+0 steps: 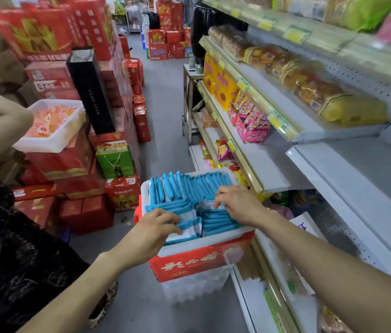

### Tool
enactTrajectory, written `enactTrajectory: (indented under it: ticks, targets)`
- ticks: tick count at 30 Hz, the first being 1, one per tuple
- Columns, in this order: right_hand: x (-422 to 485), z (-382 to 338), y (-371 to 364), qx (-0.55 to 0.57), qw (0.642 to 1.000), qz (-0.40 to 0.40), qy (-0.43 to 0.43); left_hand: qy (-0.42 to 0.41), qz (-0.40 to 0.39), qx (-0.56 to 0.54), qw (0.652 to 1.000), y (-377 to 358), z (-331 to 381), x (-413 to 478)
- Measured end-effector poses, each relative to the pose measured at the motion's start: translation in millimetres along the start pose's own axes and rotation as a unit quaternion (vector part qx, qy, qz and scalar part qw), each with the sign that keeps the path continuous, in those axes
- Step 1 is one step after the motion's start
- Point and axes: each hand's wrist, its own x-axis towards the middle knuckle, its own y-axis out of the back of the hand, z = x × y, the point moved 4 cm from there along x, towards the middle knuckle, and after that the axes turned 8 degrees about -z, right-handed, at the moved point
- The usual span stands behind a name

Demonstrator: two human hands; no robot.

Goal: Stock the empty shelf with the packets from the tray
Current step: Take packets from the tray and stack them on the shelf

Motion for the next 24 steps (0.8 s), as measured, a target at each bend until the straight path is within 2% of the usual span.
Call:
enactTrajectory:
  ticks: [5, 10, 14, 18, 24]
  targets:
    - [-20, 12, 22, 0.066, 0.996, 0.061, -0.002, -0.023, -0.011, 0.052, 0.998, -2, -3, -2]
    - [-48, 25, 48, 0.136, 0.986, 0.095, 0.009, -0.021, -0.099, 0.087, 0.991, -9, -16, -1]
    - [-78, 35, 69, 0.175, 0.978, 0.117, -0.001, -0.013, -0.127, 0.072, 0.989, 4, -16, 10]
    - [-115, 50, 83, 0.177, 0.975, 0.132, -0.039, -0.017, -0.101, 0.033, 0.994, 35, -7, 40]
    - [-192, 81, 94, 0.193, 0.962, 0.148, -0.125, -0.097, -0.045, 0.024, 0.994, 89, 50, 122]
